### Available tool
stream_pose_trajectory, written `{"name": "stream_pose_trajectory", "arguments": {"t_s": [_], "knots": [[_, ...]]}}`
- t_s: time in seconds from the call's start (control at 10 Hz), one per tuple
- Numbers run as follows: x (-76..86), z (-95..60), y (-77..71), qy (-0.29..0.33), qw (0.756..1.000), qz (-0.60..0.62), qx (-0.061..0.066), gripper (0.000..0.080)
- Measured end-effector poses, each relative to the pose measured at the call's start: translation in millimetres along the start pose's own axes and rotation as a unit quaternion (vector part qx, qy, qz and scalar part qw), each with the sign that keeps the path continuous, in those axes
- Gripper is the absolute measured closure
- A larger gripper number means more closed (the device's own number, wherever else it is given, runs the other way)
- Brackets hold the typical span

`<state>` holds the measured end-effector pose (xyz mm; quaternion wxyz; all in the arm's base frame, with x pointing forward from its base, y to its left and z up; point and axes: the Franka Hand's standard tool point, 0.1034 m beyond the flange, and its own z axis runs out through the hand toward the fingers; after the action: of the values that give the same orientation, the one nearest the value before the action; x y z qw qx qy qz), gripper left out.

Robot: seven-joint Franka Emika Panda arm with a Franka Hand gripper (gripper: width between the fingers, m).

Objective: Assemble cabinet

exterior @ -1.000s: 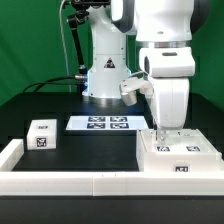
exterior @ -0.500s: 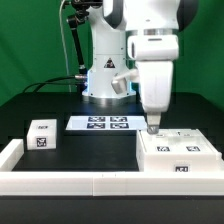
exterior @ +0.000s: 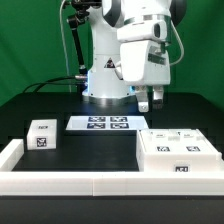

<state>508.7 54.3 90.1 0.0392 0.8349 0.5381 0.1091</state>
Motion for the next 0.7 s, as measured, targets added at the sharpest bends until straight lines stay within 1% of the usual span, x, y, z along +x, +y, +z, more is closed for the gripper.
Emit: {"name": "stream_pose_trajectory", "arguments": {"t_s": [0.2,0.3,0.5,0.6,0.7], "knots": [[0.3,-0.1,0.6,0.0,1.0,0.002,0.0,0.0002],[0.6,0.0,0.5,0.001,1.0,0.028,0.0,0.0002],[0.6,0.2,0.4,0.003,0.995,0.104,0.002,0.0002],[0.6,-1.3,0.1,0.015,0.986,0.168,-0.005,0.0002],[-0.5,-0.6,-5.2,0.02,0.973,0.231,-0.004,0.0002]]}}
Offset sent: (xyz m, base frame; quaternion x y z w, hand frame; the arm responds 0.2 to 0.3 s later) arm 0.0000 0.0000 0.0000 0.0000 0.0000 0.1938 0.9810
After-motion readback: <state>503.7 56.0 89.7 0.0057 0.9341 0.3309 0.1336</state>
